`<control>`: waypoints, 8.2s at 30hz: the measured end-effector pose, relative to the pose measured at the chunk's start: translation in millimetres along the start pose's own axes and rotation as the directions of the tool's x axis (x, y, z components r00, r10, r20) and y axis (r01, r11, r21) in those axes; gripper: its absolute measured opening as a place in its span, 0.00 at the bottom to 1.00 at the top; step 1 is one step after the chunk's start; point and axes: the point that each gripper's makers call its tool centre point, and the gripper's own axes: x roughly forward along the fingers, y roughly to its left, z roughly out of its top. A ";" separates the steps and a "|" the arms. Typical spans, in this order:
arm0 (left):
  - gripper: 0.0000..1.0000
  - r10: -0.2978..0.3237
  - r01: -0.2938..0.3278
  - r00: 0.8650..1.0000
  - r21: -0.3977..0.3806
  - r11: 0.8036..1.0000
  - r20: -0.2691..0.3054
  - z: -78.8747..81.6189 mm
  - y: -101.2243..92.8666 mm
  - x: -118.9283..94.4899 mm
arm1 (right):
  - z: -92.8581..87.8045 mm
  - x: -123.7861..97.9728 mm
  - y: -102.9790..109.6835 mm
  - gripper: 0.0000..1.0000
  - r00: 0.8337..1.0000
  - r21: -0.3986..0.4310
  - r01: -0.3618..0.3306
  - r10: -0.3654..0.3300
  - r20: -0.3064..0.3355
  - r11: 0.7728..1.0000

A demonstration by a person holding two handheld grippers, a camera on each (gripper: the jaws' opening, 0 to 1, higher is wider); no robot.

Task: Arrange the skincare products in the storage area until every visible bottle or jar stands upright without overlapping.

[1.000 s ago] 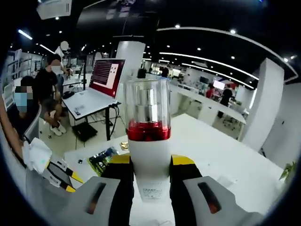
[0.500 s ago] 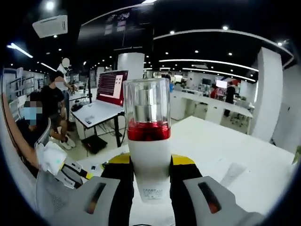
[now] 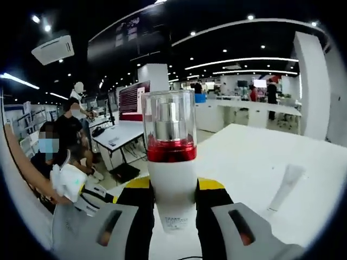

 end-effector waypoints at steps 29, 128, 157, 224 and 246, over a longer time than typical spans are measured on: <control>0.59 -0.294 0.689 0.697 -0.496 0.528 0.654 124.3 -51.8 -79.2 | -22.9 -15.1 68.6 0.26 0.910 0.361 -0.402 0.411 0.055 0.841; 0.31 -0.346 0.568 0.812 -0.502 0.652 0.470 99.6 -76.1 -44.3 | -63.1 19.8 100.3 0.34 0.939 0.575 -0.290 0.344 0.016 0.765; 0.34 -0.387 0.620 0.775 -0.485 0.617 0.500 103.1 -79.7 -46.5 | -53.9 13.7 110.1 0.32 0.899 0.436 -0.390 0.437 -0.008 0.811; 0.32 -0.498 0.750 0.661 -0.487 0.447 0.561 112.0 -93.4 -57.5 | -37.5 11.3 111.9 0.34 0.891 0.609 -0.411 0.439 0.113 0.678; 0.31 -0.421 0.731 0.683 -0.555 0.398 0.597 113.2 -73.9 -53.7 | -65.9 12.7 97.1 0.37 0.944 0.540 -0.224 0.318 -0.085 0.811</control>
